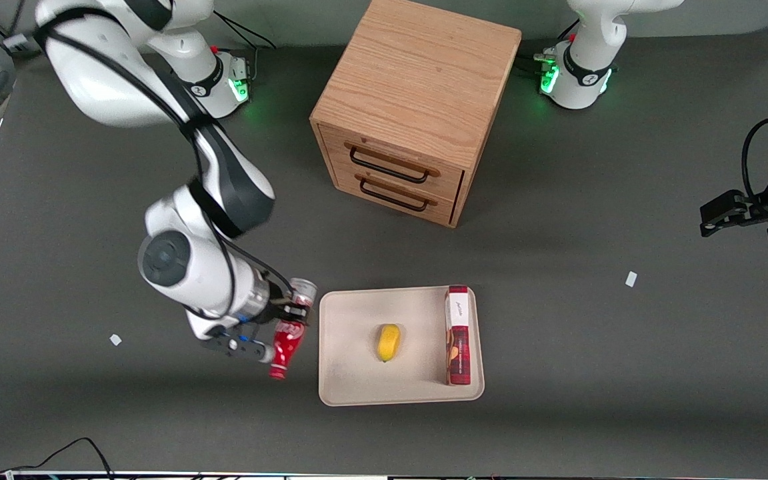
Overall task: Place coke bottle on tray
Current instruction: 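Lift the bottle and carry it over the white tray, then lower the bottle onto the tray beside the lemon and open the gripper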
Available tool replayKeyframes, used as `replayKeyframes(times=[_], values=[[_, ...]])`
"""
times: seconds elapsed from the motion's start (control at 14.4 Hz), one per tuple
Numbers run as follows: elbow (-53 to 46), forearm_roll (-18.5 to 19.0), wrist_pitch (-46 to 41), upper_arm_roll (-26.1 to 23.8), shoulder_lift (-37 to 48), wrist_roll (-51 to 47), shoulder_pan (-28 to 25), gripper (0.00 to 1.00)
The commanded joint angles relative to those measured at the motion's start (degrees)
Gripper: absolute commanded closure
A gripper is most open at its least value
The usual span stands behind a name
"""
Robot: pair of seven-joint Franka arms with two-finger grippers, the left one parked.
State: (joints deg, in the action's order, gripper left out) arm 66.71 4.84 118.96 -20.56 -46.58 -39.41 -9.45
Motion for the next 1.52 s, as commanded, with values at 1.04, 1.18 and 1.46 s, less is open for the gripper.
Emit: replayKeyframes(times=[1.04,1.18,1.46], values=[[-6.0,0.8,11.9,0.1,-15.4,-4.4,-3.0,0.0],[-5.8,2.4,8.9,0.1,-12.4,-4.4,-2.7,0.0],[-2.6,3.4,-8.1,0.1,2.3,-4.3,-0.8,0.0]])
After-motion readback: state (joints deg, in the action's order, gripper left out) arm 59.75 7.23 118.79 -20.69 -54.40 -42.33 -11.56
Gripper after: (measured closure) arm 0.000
